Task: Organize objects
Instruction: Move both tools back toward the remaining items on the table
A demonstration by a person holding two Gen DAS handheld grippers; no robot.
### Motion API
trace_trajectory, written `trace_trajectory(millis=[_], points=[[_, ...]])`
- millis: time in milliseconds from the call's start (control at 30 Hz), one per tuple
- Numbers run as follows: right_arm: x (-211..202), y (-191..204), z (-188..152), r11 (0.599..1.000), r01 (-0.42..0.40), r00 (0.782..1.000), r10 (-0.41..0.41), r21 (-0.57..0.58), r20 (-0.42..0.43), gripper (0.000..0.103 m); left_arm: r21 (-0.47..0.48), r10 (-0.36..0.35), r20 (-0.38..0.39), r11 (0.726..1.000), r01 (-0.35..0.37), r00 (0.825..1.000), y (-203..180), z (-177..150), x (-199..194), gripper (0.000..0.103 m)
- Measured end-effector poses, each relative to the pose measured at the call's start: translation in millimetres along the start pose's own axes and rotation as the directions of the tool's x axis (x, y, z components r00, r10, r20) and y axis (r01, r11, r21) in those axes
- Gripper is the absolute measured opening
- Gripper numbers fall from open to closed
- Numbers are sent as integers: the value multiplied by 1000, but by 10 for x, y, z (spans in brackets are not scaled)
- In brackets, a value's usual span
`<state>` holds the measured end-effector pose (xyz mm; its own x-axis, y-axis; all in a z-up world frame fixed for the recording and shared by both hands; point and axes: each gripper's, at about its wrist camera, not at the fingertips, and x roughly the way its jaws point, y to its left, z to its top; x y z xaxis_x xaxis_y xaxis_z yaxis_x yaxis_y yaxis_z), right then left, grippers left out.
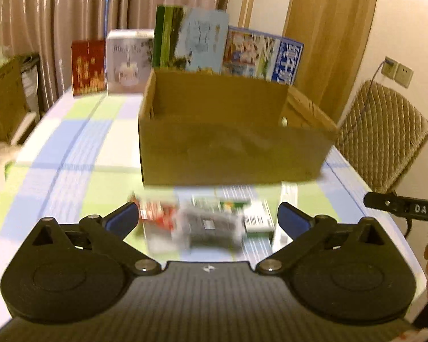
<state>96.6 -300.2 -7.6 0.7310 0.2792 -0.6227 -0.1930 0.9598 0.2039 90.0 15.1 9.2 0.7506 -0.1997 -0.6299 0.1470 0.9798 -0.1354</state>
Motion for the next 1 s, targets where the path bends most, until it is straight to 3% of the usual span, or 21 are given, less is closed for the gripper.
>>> trace_trajectory(millis=[233,567,633,700,767,1000], points=[[-7,3,-183,999,-11,999,10,-33,-32,93,16,-24,-78,1000,25,997,-142,-482,16,102],[95,1,-233,998,-23,996,18,-64,-83,92,65,-76,-113,994,84,991,-421,-662,182,101],[116,-11,-245,997,-22,995,15,-68,-96,90,83,-77,-118,993,87,990,-487,-690,231,97],[140,-30,-249,998,-30,993,24,-57,-116,79,103,-83,-131,990,97,988,-555,-714,285,87],[167,-34,-250,998,-37,991,30,-53,-131,74,118,-90,-146,987,108,985,-621,-741,356,83],[213,-42,-257,997,-20,991,9,-81,-133,73,146,-106,-175,980,132,979,-794,-819,623,59]])
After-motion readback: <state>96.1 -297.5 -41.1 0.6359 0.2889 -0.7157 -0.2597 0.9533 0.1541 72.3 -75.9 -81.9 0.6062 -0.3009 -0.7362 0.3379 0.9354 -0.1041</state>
